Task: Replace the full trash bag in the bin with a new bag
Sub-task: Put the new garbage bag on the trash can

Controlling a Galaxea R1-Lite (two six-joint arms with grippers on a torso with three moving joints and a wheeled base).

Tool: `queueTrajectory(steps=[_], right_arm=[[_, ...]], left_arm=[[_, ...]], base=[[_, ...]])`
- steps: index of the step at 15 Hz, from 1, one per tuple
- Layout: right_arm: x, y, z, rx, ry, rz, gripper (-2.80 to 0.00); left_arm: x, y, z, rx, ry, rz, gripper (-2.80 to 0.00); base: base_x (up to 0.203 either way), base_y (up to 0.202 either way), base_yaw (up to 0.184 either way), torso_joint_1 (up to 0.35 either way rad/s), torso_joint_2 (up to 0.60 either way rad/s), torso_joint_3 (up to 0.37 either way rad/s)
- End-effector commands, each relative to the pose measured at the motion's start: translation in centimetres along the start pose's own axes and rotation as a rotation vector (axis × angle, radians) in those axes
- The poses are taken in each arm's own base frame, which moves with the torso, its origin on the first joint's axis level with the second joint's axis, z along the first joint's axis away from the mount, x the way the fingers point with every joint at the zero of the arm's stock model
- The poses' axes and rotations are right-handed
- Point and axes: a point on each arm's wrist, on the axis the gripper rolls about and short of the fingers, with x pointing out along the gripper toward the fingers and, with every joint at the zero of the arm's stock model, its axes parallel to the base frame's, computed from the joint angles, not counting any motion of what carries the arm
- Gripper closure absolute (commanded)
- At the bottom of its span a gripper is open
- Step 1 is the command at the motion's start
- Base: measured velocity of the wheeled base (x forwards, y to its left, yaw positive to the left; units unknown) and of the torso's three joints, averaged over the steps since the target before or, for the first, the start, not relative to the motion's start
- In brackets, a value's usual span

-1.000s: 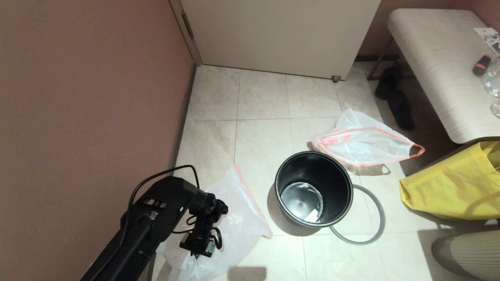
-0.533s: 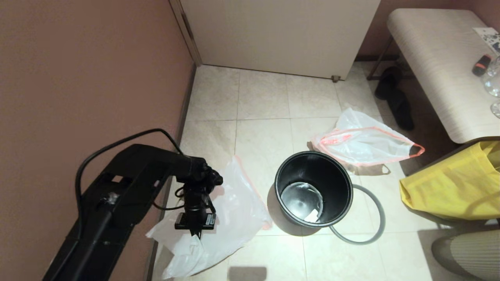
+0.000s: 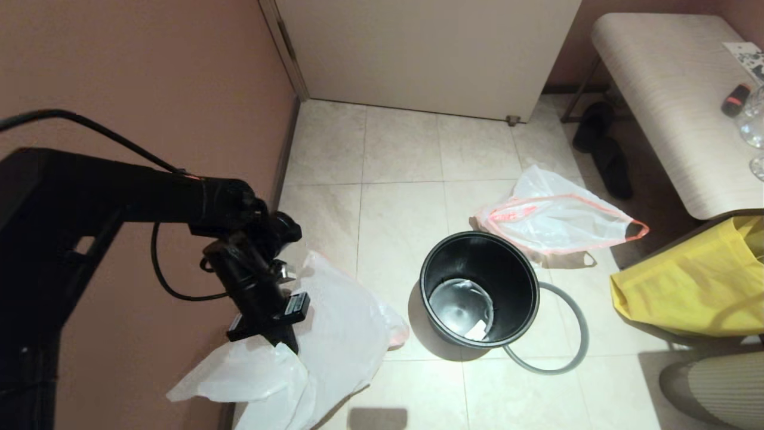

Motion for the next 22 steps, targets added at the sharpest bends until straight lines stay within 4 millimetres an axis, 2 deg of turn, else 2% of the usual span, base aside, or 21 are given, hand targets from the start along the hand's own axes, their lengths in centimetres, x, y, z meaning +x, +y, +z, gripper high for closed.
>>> queueTrajectory(steps=[1,4,6,9,11,13,16,18,21,22], right_arm=[[0.0,0.0,0.0,0.0,0.001,0.0,0.0],[0.0,0.0,0.0,0.0,0.001,0.0,0.0],[0.0,0.0,0.0,0.0,0.001,0.0,0.0],[0.0,0.0,0.0,0.001,0.001,0.0,0.0],[0.0,0.0,0.0,0.0,0.001,0.0,0.0],[0.0,0.0,0.0,0.001,0.001,0.0,0.0],[0.0,0.0,0.0,0.001,0.001,0.0,0.0],[0.0,0.0,0.0,0.0,0.001,0.0,0.0],[0.0,0.0,0.0,0.0,0.001,0.0,0.0],[0.0,0.0,0.0,0.0,0.001,0.0,0.0]], left_arm=[[-3.7,0.0,-2.8,0.022,-0.059,-0.13,0.0],[-5.4,-0.2,-3.8,0.069,-0.128,-0.318,0.0],[-6.9,-1.5,-4.9,0.131,-0.195,-0.396,0.0],[-9.3,-5.5,-5.9,0.209,-0.362,-0.526,0.0],[-10.1,-8.7,-6.5,0.268,-0.445,-0.523,0.0],[-9.3,-12.3,-6.0,0.3,-0.516,-0.455,0.0],[-6.4,-17.4,-5.0,0.316,-0.632,-0.321,0.0],[-3.9,-20.6,-4.6,0.36,-0.743,-0.292,0.0],[0.2,-24.0,-4.2,0.465,-0.83,-0.266,0.0],[2.2,-25.2,-3.8,0.492,-0.867,-0.261,0.0]], base=[[0.0,0.0,0.0,0.0,0.0,0.0],[0.0,0.0,0.0,0.0,0.0,0.0],[0.0,0.0,0.0,0.0,0.0,0.0],[0.0,0.0,0.0,0.0,0.0,0.0],[0.0,0.0,0.0,0.0,0.0,0.0],[0.0,0.0,0.0,0.0,0.0,0.0],[0.0,0.0,0.0,0.0,0.0,0.0],[0.0,0.0,0.0,0.0,0.0,0.0],[0.0,0.0,0.0,0.0,0.0,0.0],[0.0,0.0,0.0,0.0,0.0,0.0]])
